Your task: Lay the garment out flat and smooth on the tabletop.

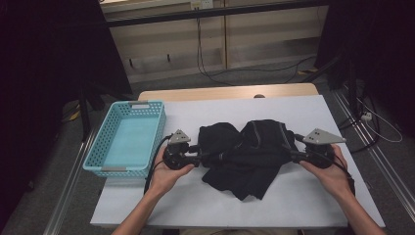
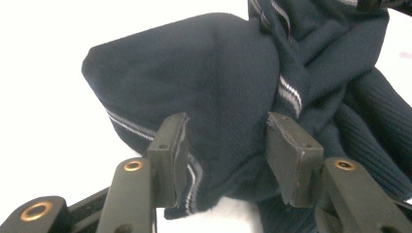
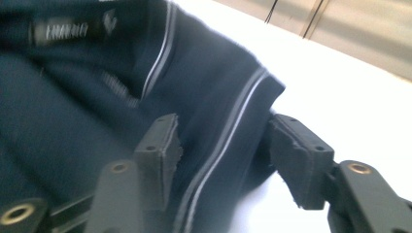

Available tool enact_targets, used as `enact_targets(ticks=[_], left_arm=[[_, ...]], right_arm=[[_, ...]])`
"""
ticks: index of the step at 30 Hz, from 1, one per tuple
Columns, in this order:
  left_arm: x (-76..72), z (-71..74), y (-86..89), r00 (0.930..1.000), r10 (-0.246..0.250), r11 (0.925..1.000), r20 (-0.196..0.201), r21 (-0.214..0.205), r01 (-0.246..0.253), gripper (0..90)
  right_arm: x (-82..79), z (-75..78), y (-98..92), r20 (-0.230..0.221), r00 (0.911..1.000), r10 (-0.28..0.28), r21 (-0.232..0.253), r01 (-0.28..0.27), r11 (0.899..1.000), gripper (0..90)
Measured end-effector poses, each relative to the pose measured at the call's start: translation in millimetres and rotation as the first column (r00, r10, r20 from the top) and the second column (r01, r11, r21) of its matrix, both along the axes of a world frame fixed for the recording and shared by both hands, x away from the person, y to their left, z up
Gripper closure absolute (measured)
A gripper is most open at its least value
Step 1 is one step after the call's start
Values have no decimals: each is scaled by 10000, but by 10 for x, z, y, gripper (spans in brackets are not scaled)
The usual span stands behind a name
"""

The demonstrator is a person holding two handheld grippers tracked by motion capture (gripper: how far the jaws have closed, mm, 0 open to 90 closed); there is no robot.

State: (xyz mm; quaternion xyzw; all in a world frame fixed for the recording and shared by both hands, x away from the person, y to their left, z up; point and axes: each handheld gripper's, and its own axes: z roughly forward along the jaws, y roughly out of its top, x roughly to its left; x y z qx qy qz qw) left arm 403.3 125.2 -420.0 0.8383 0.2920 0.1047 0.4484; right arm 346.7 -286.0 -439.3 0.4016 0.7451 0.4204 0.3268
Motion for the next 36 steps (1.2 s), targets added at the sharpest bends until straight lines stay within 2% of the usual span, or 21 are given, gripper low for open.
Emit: enact_targets(ticks=[3, 6, 7, 8, 9, 10, 11, 15, 17, 19, 20, 22, 23, 26, 27, 29, 30, 32, 33, 34, 36], left_arm=[[30, 40, -50, 9999, -14, 10000, 139, -12, 14, 526], [96, 16, -133, 9999, -62, 9999, 160, 141, 60, 535], [155, -27, -189, 9995, -18, 9994, 330, 357, 7, 570], [155, -27, -189, 9995, -18, 9994, 330, 357, 7, 622], [173, -52, -215, 9994, 82, 9987, 326, 495, -98, 622], [196, -82, -236, 9993, 120, 9982, 343, 589, -140, 673], [233, -137, -267, 9996, 234, 9974, 166, 677, -245, 760], [273, -167, -266, 9993, 371, 9967, 73, 722, -375, 799], [276, -166, -251, 9996, 287, 9971, 59, 700, -291, 802], [275, -163, -236, 9994, 343, 9969, 62, 708, -347, 802], [280, -160, -227, 9994, 351, 9967, 53, 734, -354, 802], [289, -164, -218, 9993, 372, 9971, 56, 659, -374, 801], [294, -164, -215, 9993, 385, 9972, 40, 645, -386, 801], [302, -170, -210, 9991, 412, 9976, -68, 552, -407, 801], [305, -169, -204, 9992, 395, 9976, -25, 565, -393, 796], [308, -169, -197, 9993, 371, 9978, -91, 561, -365, 793], [308, -169, -197, 9993, 371, 9978, -91, 561, -365, 793], [309, -169, -192, 9993, 362, 9979, -116, 547, -355, 793], [309, -169, -191, 9992, 364, 9980, -141, 526, -356, 793], [307, -169, -191, 9991, 376, 9982, -174, 468, -367, 793], [301, -167, -187, 9991, 392, 9983, -188, 437, -383, 793]], right_arm=[[110, 109, 17, 261, 9996, 119, 199, -124, 9997, 426], [285, 125, 104, 69, 9999, 132, 172, -134, 9998, 437], [424, 110, 190, -76, 9997, 236, 11, -236, 9997, 464], [424, 110, 190, -76, 9997, 236, 11, -236, 9997, 464], [493, 105, 232, -132, 9995, 294, 5, -294, 9996, 484], [561, 106, 274, -174, 9993, 319, 32, -319, 9995, 505], [692, 122, 352, -177, 9987, 479, 75, -477, 9988, 527], [868, 162, 465, -235, 9979, 601, -143, -604, 9981, 514], [1002, 154, 532, -266, 9985, 485, -194, -490, 9986, 440], [1034, 122, 543, -359, 9982, 476, -82, -479, 9988, 435], [1058, 77, 551, -576, 9968, 549, 42, -547, 9985, 432], [1096, -40, 574, -1167, 9919, 505, -277, -541, 9982, 399], [1127, -151, 586, -1817, 9816, 589, -466, -684, 9966, 376], [1161, -227, 576, -2133, 9756, 522, -718, -690, 9950, 353], [1195, -283, 554, -2375, 9699, 539, -752, -737, 9944, 346], [1207, -328, 540, -2651, 9617, 689, -704, -906, 9934, 407], [1207, -328, 540, -2651, 9617, 689, -704, -906, 9934, 407], [1191, -320, 531, -2779, 9554, 1004, -493, -1185, 9917, 535], [1150, -302, 552, -2659, 9587, 1012, -753, -1253, 9893, 696], [1150, -302, 552, -2659, 9587, 1012, -753, -1253, 9893, 696], [1100, -286, 568, -2402, 9662, 941, -956, -1200, 9882, 797]])
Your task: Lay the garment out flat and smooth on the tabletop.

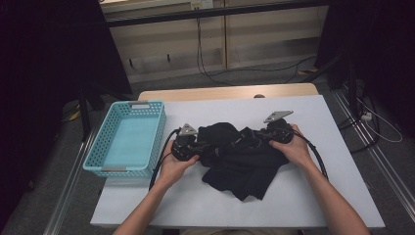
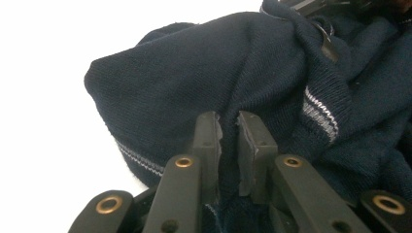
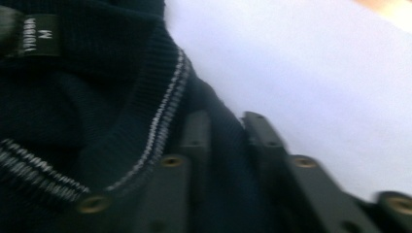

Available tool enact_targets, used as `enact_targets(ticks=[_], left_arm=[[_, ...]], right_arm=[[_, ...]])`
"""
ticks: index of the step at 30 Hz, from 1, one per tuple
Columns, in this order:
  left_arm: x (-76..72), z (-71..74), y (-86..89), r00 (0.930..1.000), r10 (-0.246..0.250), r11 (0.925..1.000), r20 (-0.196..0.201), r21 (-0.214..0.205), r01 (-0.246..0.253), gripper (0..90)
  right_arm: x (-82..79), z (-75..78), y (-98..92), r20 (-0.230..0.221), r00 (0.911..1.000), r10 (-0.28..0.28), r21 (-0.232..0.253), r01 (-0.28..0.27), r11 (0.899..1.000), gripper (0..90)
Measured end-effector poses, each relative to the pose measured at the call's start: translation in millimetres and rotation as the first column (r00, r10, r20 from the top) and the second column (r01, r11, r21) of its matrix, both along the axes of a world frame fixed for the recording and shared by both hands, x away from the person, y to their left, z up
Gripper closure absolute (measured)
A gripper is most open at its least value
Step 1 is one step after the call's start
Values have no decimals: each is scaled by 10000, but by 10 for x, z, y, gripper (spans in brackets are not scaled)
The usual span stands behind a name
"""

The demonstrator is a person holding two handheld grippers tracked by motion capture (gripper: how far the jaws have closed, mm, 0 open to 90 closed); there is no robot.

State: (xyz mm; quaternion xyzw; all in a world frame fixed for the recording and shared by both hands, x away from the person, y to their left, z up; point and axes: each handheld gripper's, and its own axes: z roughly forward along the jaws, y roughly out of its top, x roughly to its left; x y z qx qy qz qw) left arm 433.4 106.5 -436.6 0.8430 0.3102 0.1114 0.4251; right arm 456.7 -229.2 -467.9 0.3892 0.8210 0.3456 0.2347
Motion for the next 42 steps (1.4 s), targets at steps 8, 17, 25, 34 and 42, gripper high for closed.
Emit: enact_targets(ticks=[8, 17, 25, 34, 42], left_arm=[[-16, 31, 52, 9999, 59, 10000, 136, -48, -58, 748], [-80, 79, 108, 9959, 373, 9989, 819, 242, -394, 462], [-295, 149, 98, 9856, 433, 9986, 1633, 243, -479, 182], [-345, 90, 141, 9895, -171, 9996, 1437, 259, 136, 184], [-404, 113, 147, 9869, -572, 9981, 1508, 329, 529, 262]], right_arm=[[-273, 254, -126, 1284, 9915, -219, 842, 111, 9964, 859], [-802, 446, -227, 2003, 9797, 59, 1589, -384, 9866, 860], [-1233, 295, -268, 1952, 9793, 545, 1344, -818, 9875, 857], [-1548, 139, -265, 1584, 9821, 1019, 1154, -1209, 9859, 820], [-1496, 291, -283, 1605, 9827, 921, 1417, -1152, 9832, 558]])
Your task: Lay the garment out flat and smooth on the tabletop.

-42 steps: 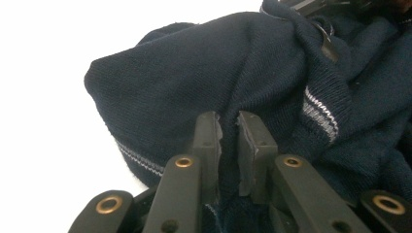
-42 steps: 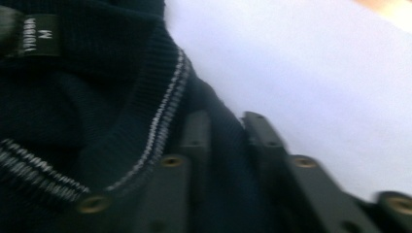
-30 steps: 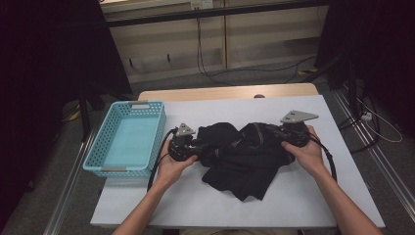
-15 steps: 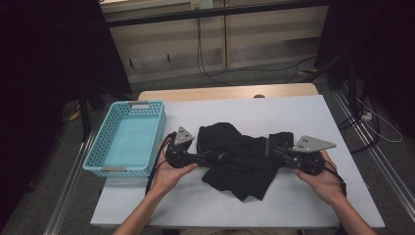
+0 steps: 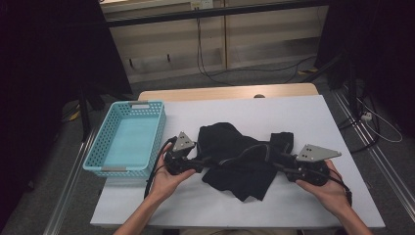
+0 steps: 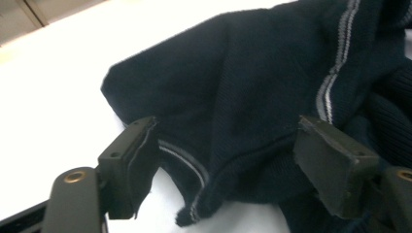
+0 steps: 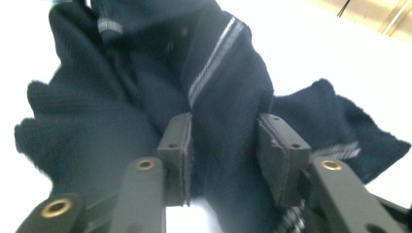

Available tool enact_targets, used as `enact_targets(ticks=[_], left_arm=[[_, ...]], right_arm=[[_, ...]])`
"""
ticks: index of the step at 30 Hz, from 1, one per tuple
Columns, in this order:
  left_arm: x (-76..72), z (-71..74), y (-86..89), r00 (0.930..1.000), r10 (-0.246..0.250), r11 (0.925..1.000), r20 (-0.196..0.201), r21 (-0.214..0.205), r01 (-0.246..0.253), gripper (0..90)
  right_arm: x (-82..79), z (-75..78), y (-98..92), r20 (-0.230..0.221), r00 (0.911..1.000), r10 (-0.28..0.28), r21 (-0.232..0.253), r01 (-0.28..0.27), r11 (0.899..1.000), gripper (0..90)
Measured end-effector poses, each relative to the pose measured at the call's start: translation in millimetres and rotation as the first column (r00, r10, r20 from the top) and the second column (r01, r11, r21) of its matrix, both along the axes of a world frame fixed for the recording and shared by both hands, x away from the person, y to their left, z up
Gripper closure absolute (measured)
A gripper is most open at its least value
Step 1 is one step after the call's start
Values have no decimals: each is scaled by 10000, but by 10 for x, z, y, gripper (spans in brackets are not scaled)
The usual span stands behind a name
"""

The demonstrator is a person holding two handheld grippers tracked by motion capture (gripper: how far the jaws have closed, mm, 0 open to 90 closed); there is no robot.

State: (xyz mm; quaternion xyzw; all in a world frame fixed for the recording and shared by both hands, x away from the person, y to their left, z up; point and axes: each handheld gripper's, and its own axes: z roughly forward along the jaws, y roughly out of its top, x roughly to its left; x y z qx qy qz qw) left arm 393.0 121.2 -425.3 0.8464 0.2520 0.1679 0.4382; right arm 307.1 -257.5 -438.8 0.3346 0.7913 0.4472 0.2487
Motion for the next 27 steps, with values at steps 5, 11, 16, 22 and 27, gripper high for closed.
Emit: enact_targets(ticks=[5, 11, 16, 22, 27], left_arm=[[-21, 33, 1, 9987, -486, 9985, -130, -266, 482, 412], [-17, 25, -48, 9964, -811, 9966, -242, -194, 806, 504], [-33, 43, -45, 9965, -836, 9965, -80, -26, 836, 498], [-59, 25, -99, 9947, -1008, 9940, 192, 434, 999, 521], [5, -40, -124, 9949, -960, 9938, 314, 599, 940, 538]], right_arm=[[96, 129, -6, 236, 9995, -216, 169, 212, 9996, 479], [332, 261, 19, 124, 9990, -424, 408, 419, 9983, 357], [361, 162, 108, -484, 9988, 110, 105, -105, 9999, 446], [225, 55, 181, -286, 9976, 632, -553, -647, 9964, 793], [220, 84, 74, 36, 9999, -102, -544, 104, 9985, 824]])
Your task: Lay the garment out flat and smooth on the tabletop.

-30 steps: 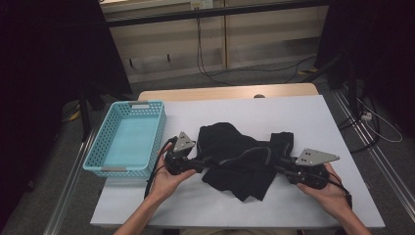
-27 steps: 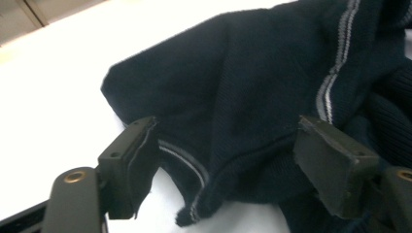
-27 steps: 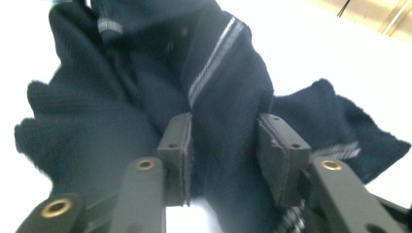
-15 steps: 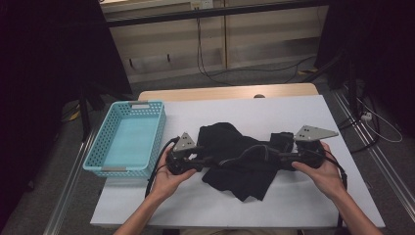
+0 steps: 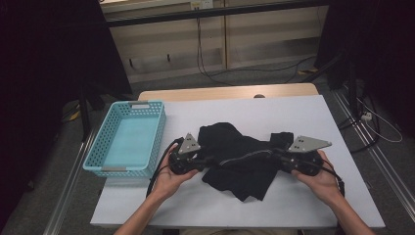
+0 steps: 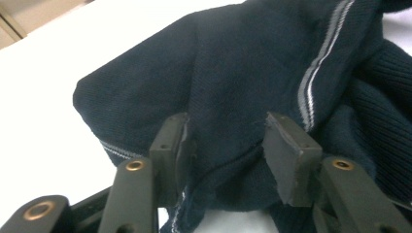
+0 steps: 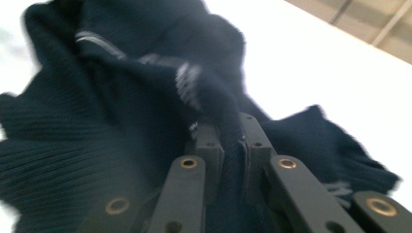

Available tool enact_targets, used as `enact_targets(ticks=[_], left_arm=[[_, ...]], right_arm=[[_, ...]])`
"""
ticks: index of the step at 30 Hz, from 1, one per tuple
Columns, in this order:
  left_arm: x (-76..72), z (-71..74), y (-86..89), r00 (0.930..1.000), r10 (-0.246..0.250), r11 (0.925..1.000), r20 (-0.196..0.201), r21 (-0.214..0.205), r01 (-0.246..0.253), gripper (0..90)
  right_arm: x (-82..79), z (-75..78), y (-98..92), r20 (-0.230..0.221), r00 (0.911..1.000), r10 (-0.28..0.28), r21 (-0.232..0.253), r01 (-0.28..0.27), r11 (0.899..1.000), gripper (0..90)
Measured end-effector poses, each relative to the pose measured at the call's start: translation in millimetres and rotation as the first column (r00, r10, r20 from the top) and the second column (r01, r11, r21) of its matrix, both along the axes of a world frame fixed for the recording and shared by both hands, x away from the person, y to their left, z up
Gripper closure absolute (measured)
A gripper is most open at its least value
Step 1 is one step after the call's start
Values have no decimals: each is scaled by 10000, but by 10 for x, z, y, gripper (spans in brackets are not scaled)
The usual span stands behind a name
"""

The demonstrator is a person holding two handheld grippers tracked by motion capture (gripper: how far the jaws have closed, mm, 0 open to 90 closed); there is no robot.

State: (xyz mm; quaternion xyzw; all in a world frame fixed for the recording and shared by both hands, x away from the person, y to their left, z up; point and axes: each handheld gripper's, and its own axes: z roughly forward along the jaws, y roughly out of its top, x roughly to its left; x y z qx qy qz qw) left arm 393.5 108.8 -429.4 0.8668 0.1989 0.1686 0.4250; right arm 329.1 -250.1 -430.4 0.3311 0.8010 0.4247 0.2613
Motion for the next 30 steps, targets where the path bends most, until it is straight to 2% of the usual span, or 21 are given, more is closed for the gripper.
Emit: enact_targets(ticks=[1, 3, 6, 10, 12, 14, 15, 16, 18, 19, 22, 23, 24, 25, 28, 30], left_arm=[[-3, -14, -15, 10000, -88, 9999, 1, -53, 88, 538], [-23, -26, -46, 9995, -299, 9995, 40, 131, 298, 539], [-42, -48, -101, 9982, -584, 9981, 120, 192, 581, 537], [-24, -86, -146, 9974, -654, 9971, 286, 407, 642, 516], [-20, -102, -151, 9964, -834, 9954, 154, 481, 826, 516], [-35, -106, -158, 9964, -833, 9951, 142, 550, 824, 515], [-37, -116, -160, 9964, -849, 9947, 12, 583, 847, 515], [-29, -126, -155, 9959, -901, 9932, -101, 727, 906, 506], [-4, -170, -153, 9971, -698, 9947, -313, 741, 719, 500], [-3, -190, -160, 9978, -623, 9941, -219, 872, 640, 503], [-11, -177, -169, 9985, -509, 9936, -182, 1001, 525, 619], [-3, -174, -161, 9989, -445, 9950, -153, 883, 457, 726], [13, -163, -137, 9987, -384, 9962, -347, 772, 410, 726], [38, -151, -108, 9981, -386, 9971, -476, 633, 415, 762], [81, -107, -35, 9959, -255, 9997, -868, -33, 253, 811], [83, -71, -3, 9964, -149, 9997, -832, -180, 134, 826]], right_arm=[[8, 12, -48, 87, 9997, -243, 60, 243, 9997, 824], [35, 25, -151, 258, 9969, -748, 161, 744, 9971, 825], [77, 21, -283, 146, 9933, -1142, 547, 1133, 9921, 824], [97, 17, -271, 152, 9937, -1109, 558, 1099, 9924, 816], [100, 16, -264, 156, 9934, -1135, 550, 1125, 9921, 814], [115, 6, -261, 132, 9934, -1137, 560, 1128, 9920, 808], [125, -2, -263, 91, 9935, -1136, 591, 1128, 9919, 803], [140, -35, -257, -113, 9946, -1033, 639, 1039, 9925, 791], [140, -52, -246, -177, 9944, -1037, 610, 1046, 9926, 787], [136, -59, -239, -177, 9949, -995, 595, 1004, 9932, 780], [109, -62, -234, -237, 9955, -918, 607, 931, 9938, 751], [86, -80, -247, -287, 9954, -910, 652, 927, 9936, 724], [86, -80, -247, -287, 9954, -910, 652, 927, 9936, 724], [75, -90, -258, -336, 9954, -899, 607, 918, 9939, 715], [24, -97, -290, -363, 9954, -891, 648, 913, 9937, 687], [-20, -88, -308, -316, 9962, -817, 604, 835, 9947, 677]])
